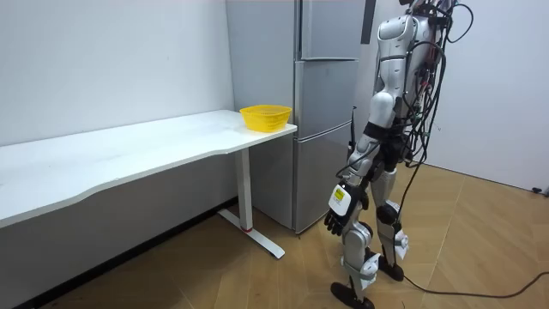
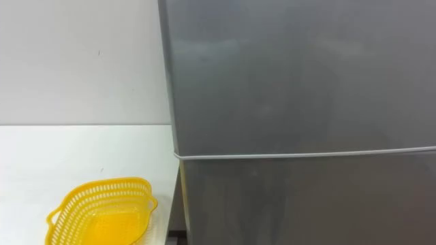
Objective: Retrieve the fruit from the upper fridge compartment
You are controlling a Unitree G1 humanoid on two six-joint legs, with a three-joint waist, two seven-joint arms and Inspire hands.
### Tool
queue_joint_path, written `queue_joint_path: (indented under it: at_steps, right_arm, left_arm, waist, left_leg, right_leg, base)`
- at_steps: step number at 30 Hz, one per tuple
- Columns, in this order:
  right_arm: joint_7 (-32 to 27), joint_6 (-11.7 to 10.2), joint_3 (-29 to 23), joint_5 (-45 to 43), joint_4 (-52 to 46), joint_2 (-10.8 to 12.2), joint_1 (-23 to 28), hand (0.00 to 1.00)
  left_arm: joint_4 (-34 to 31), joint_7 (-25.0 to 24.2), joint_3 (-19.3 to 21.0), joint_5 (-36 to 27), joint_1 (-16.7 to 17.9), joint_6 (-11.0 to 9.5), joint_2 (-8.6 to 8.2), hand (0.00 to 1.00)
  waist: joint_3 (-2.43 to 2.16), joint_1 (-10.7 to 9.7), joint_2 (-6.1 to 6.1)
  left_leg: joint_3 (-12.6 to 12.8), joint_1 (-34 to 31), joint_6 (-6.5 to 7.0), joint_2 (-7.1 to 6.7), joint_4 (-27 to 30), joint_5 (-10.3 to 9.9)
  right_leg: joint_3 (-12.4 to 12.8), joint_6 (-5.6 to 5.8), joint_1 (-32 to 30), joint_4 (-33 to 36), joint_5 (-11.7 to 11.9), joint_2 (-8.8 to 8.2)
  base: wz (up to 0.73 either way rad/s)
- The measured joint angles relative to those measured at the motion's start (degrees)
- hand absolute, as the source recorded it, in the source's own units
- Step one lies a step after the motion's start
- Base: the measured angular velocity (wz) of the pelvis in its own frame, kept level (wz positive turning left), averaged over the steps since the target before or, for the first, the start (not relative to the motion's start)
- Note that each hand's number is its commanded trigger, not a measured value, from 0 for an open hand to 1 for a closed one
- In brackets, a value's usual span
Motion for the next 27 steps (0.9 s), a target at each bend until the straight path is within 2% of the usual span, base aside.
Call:
queue_joint_path:
  at_steps: [10,15,21,25,27]
  right_arm:
    - [-0.1,0.0,0.0,0.0,0.4,0.0,-0.3,0.0]
    - [-0.7,0.0,0.0,0.0,1.3,0.1,-0.7,0.0]
    - [-1.9,0.0,-0.2,0.2,1.4,0.3,-0.5,0.0]
    - [-2.4,0.1,-1.1,0.6,1.4,0.8,-0.6,0.0]
    - [-2.4,0.1,-1.2,1.3,1.4,0.9,-0.6,0.0]
  left_arm:
    - [0.0,0.4,0.0,-0.2,0.0,-0.2,0.09,0.0]
    - [0.0,1.0,0.0,-0.2,0.0,-0.2,0.08,0.0]
    - [0.3,4.1,0.2,-0.2,0.0,-0.2,0.05,0.0]
    - [-0.1,6.7,1.9,-4.6,0.0,-0.4,-0.02,0.0]
    - [-0.1,8.0,2.4,-8.1,0.2,-0.4,0.05,0.0]
  waist:
    - [0.32,-0.1,-0.7]
    - [0.2,-0.1,-0.95]
    - [0.16,-0.3,-0.95]
    - [-0.19,-0.7,-0.76]
    - [-0.18,-1.1,-0.74]
  left_leg:
    - [0.0,0.0,0.0,0.0,0.0,0.0]
    - [0.0,0.0,0.0,0.0,0.0,0.0]
    - [0.0,-0.1,0.0,0.0,0.0,0.0]
    - [-0.1,-0.1,0.0,-0.01,-0.1,0.0]
    - [-0.1,-0.1,0.0,-0.02,-0.1,0.0]
  right_leg:
    - [0.0,0.0,0.0,0.0,0.0,0.01]
    - [0.0,0.0,0.0,0.0,0.0,0.01]
    - [0.0,0.0,-0.1,-0.1,0.0,0.01]
    - [-0.1,0.01,-0.1,-0.1,0.0,0.0]
    - [-0.1,0.01,-0.1,-0.1,0.0,-0.02]
  base:
    - [0.0]
    - [0.0]
    - [0.0]
    - [0.0]
    - [0.0]
